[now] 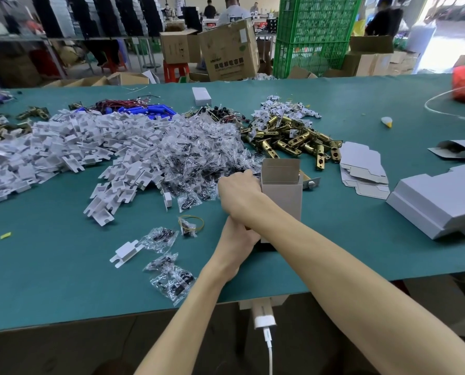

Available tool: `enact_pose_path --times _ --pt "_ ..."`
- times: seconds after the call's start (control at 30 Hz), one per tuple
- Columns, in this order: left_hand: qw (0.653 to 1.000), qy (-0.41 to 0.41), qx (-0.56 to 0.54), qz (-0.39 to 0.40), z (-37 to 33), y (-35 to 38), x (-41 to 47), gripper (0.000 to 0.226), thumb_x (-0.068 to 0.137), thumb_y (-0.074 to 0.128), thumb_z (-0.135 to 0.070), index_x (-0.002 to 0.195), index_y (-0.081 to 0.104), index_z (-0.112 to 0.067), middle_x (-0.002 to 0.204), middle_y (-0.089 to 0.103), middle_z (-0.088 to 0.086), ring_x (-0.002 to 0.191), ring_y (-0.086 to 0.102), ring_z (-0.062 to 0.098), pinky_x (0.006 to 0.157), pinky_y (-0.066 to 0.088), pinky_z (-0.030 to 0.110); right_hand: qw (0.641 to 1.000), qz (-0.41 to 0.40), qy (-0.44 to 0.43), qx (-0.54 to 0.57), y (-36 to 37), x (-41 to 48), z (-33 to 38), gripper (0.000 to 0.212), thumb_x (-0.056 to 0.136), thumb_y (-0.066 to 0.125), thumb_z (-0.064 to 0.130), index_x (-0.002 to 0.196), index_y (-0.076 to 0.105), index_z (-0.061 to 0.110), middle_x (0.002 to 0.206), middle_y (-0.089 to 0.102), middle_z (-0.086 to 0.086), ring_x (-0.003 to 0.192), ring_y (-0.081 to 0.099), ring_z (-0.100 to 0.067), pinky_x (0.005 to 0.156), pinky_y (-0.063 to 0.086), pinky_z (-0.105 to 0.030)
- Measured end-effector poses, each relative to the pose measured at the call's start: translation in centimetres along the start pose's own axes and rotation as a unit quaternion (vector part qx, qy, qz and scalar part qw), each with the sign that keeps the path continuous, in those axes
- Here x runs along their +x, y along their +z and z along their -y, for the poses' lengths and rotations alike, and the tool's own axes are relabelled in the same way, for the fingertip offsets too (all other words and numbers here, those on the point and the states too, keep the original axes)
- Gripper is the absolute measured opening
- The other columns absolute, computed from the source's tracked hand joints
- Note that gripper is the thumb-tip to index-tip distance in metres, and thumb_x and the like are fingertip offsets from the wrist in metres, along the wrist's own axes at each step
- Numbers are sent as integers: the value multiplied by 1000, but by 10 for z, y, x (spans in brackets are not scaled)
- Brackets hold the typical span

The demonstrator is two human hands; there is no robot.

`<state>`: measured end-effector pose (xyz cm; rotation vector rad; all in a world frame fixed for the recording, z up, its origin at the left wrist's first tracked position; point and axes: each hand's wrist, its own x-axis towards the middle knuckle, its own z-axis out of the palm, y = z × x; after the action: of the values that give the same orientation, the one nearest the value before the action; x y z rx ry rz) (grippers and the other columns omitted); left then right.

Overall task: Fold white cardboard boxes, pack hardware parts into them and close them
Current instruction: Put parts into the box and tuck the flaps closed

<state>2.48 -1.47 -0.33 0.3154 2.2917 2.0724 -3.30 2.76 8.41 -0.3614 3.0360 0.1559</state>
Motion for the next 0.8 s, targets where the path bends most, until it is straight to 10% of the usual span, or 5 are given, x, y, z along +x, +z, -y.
enact_pose_path --times 0.4,0.5,0.6,0.7,0.8 --pt "999 -22 -24 -9 3 1 0 13 98 57 -15 103 57 -27 85 66 -16 69 56 -8 64 50 16 995 -57 -33 79 2 -11 -3 24 92 50 -10 75 44 7 72 34 -3 76 46 -31 66 37 -41" --pt "999 -17 -28 -9 2 2 0 22 90 57 -24 112 57 -22 96 65 -7 74 56 -7 66 49 15 980 -84 -28 179 4 -11 -2 5 99 50 9 98 46 5 74 32 -2 76 44 -30 65 36 -39" --pt "1000 -9 -20 -15 2 1 1 30 92 61 -13 121 58 -19 103 69 -11 84 60 -8 73 49 14 954 -83 -24 287 2 -13 -1 25 93 56 25 79 40 10 73 48 -4 63 47 -26 50 35 -38" --pt "1000 -6 8 -7 3 0 1 27 92 61 2 101 61 -24 81 70 -26 78 62 -11 68 47 9 879 -21 -19 475 -3 -15 -1 25 91 58 23 75 53 5 79 72 -19 62 71 -29 62 63 -46" --pt "1000 -8 0 -3 6 0 1 16 93 66 0 100 66 -14 83 74 -17 81 66 -6 71 49 11 701 52 8 712 -8 -14 -3 21 96 56 14 88 58 -6 94 71 -24 78 77 -31 68 65 -41"
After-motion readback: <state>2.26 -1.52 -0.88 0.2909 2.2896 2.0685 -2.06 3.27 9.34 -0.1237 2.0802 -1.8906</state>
